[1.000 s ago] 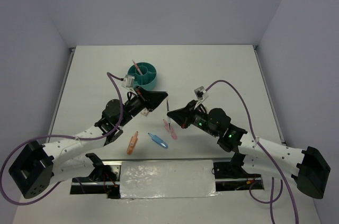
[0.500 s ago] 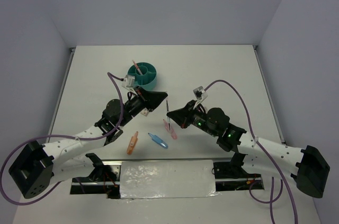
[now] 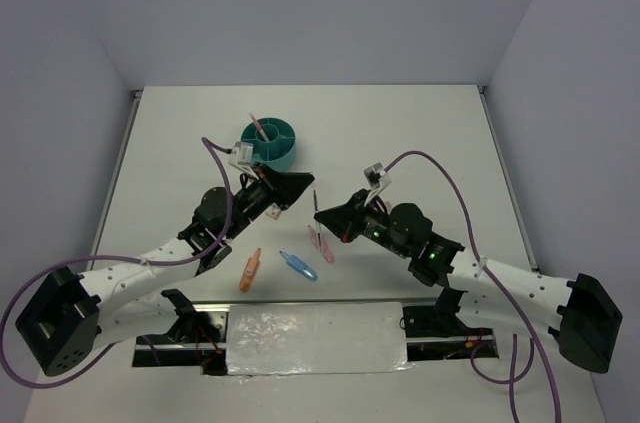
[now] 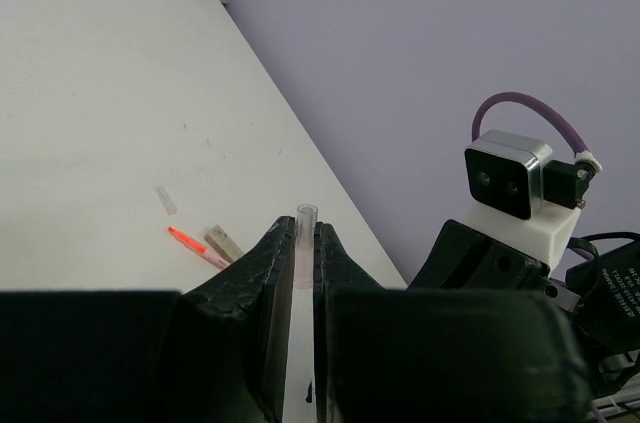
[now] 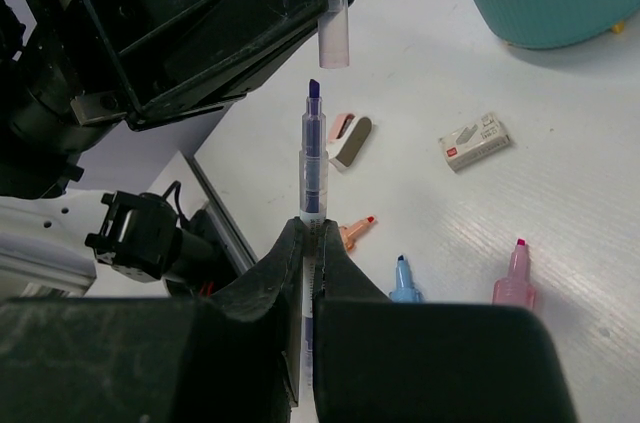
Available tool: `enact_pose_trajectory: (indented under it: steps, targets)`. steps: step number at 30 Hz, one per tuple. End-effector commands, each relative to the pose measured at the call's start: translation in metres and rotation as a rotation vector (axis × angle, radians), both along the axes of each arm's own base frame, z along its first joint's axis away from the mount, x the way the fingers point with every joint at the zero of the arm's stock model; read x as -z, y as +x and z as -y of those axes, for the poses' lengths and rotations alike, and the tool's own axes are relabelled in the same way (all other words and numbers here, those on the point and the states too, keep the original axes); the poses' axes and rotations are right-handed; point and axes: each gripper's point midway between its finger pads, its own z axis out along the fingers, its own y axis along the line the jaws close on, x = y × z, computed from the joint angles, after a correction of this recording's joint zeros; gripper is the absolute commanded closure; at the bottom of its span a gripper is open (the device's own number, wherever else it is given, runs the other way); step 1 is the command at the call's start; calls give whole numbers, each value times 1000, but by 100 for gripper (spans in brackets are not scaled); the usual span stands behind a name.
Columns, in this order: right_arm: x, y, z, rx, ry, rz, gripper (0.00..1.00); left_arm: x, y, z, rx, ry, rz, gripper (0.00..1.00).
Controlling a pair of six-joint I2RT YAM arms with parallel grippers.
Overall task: Sort the stationery into containers
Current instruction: Close the pen cap on the pen.
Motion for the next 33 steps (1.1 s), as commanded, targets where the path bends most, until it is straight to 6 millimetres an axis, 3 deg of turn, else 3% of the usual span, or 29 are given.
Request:
enact_pose_trajectory:
  steps: [1, 9, 33]
  targets:
    - [-21, 1, -6, -7, 53, 33, 100, -40, 2, -5, -26, -82, 68, 100]
    - [-16, 4, -6, 5, 40, 25, 100, -41, -1, -4, -12, -90, 71, 100]
    - [-33, 23, -1, 56, 25, 62, 100, -27, -2, -1, 8, -50, 66, 100]
